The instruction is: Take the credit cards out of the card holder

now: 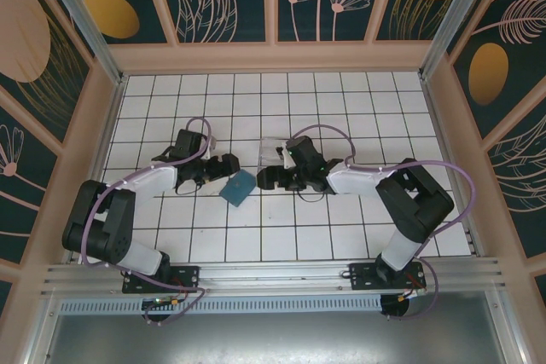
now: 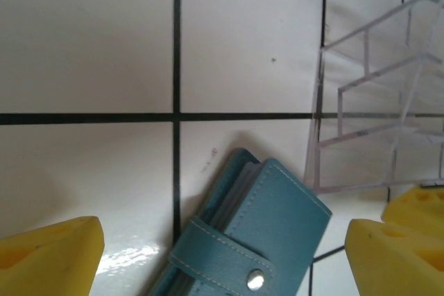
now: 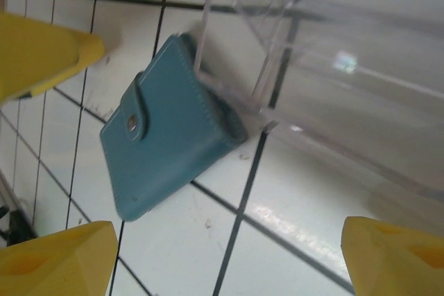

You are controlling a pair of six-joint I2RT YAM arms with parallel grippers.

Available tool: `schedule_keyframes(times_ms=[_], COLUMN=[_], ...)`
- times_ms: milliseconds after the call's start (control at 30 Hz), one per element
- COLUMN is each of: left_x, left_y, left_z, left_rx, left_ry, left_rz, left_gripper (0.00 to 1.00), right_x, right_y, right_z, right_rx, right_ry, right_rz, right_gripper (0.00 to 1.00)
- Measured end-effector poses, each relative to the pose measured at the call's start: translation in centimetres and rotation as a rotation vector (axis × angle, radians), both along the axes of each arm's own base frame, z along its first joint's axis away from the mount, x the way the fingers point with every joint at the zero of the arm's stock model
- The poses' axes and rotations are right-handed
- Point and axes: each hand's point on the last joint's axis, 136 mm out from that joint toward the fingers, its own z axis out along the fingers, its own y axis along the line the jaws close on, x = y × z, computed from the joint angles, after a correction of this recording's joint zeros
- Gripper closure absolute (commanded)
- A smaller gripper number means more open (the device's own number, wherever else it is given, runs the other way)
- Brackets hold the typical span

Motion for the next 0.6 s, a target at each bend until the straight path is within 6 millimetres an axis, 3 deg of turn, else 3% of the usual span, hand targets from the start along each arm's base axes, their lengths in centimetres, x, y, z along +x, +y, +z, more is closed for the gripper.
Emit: schedule_keyframes(times_ms=[300, 600], left_x=[-2.0, -2.9], left_y=[-0.7, -1.3], left_z=[-1.9, -2.1], left_rx=[-0.034, -0.079], left_ry=[0.082, 0.064], left_rz=[-0.039, -0.064], left_gripper=[0.25, 0.28], right_x=[1.0, -0.6], right_y=[-0.5, 0.9], right_z=[0.0, 0.3], right_rx=[-0.017, 0.035], right_ry=[-0.004, 0.118], right_rz=[-0.066, -0.114], right_gripper=[0.16, 0.21])
